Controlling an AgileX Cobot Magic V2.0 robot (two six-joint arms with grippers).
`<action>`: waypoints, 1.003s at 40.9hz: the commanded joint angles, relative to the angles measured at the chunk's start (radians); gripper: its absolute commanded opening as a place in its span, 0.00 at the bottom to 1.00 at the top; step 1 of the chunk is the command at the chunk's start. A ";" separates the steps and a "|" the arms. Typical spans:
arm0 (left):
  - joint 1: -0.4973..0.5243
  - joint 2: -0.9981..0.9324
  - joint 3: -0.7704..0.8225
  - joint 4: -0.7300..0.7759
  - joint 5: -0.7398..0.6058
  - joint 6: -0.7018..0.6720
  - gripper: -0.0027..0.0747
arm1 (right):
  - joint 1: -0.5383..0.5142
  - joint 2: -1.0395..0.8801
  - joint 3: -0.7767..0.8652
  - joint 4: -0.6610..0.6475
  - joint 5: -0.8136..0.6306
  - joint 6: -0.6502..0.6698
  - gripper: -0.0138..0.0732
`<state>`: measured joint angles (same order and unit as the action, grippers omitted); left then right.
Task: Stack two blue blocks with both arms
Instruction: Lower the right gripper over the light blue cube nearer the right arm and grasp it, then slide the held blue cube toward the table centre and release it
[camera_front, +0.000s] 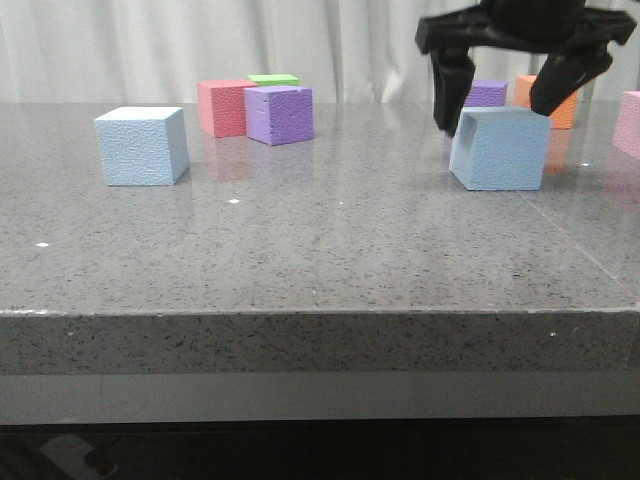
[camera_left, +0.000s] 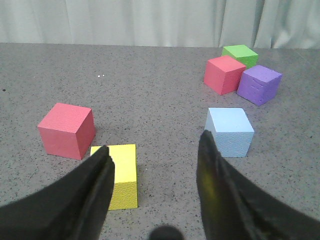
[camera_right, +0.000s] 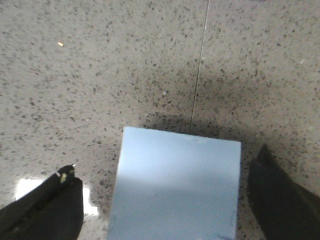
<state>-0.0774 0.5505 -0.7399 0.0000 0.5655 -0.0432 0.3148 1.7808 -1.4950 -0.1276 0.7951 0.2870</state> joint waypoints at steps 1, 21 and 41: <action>-0.002 0.009 -0.027 0.000 -0.081 -0.008 0.51 | -0.007 -0.016 -0.036 -0.013 -0.047 0.003 0.92; -0.002 0.009 -0.027 0.000 -0.081 -0.008 0.51 | 0.089 0.000 -0.036 0.066 -0.017 0.008 0.64; -0.002 0.009 -0.027 0.000 -0.081 -0.008 0.51 | 0.344 0.121 -0.240 -0.275 0.098 0.497 0.65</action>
<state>-0.0774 0.5505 -0.7399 0.0000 0.5655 -0.0432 0.6488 1.9295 -1.6597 -0.3271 0.8927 0.7189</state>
